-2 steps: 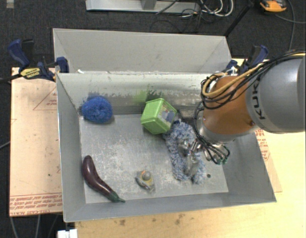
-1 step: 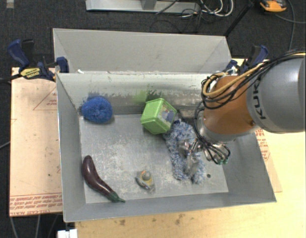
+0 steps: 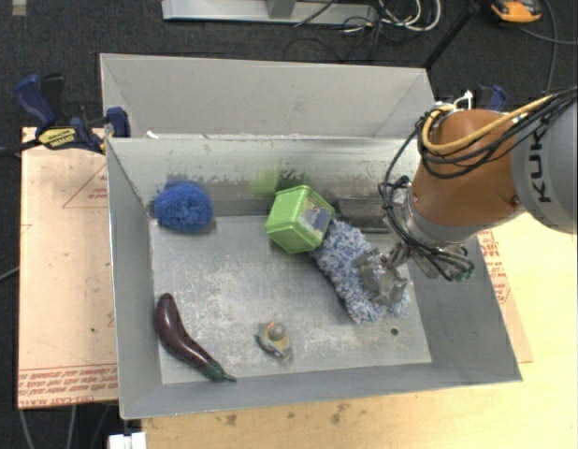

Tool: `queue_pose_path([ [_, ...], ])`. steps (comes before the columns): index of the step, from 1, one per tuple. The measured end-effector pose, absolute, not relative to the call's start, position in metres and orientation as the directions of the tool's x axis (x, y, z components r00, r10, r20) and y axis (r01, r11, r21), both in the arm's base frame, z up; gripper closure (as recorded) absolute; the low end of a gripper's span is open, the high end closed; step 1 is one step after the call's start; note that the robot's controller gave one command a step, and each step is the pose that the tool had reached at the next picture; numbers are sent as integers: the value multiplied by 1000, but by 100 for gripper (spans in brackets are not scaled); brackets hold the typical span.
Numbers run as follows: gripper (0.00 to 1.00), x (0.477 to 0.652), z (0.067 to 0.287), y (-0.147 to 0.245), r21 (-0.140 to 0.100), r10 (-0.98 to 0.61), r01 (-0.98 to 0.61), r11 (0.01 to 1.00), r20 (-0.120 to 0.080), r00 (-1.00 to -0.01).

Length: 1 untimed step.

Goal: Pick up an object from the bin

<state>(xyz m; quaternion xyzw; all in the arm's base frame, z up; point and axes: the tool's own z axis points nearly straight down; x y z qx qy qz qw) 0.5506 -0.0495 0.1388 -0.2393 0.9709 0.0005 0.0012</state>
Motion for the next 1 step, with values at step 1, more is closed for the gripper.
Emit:
queue_pose_path([
  [1, 100, 551, 139, -50, 0, -465, -465, 886, -3, -886],
])
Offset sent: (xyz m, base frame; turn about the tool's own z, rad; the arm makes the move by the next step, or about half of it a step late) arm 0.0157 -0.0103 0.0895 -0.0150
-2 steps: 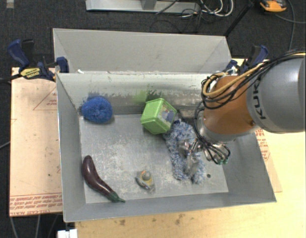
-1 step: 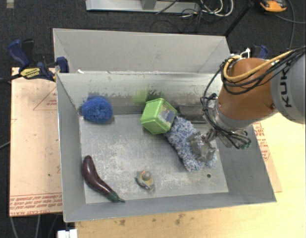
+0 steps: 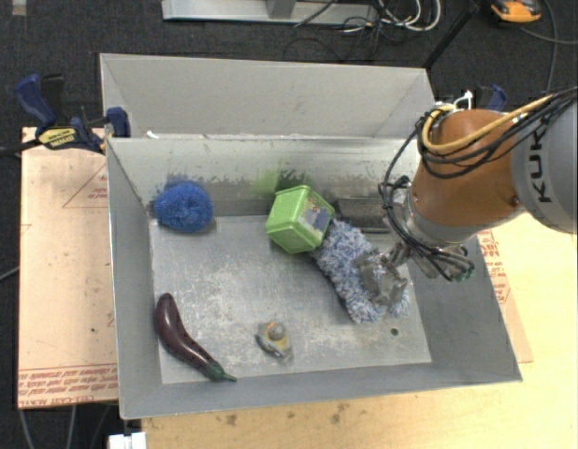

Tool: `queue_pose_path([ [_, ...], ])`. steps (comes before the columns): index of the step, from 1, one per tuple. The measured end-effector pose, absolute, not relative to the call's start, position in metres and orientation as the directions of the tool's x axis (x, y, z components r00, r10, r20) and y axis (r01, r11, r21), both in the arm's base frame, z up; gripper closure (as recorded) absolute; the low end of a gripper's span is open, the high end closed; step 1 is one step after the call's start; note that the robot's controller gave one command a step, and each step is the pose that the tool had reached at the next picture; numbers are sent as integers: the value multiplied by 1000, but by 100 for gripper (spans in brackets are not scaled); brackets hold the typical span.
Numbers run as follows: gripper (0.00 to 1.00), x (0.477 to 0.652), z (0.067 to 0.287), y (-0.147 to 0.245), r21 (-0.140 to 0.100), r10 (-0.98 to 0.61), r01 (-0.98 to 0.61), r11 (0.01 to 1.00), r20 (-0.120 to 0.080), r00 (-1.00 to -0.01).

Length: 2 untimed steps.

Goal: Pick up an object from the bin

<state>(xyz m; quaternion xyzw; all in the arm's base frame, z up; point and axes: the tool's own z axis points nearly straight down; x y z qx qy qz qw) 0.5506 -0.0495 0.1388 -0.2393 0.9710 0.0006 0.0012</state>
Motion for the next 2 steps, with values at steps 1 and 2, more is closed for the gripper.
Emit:
queue_pose_path([
  [1, 100, 558, 185, -54, 4, -471, -471, 882, 2, -882],
  [2, 100, 564, 247, -56, 1, -503, -503, 864, -1, -864],
])
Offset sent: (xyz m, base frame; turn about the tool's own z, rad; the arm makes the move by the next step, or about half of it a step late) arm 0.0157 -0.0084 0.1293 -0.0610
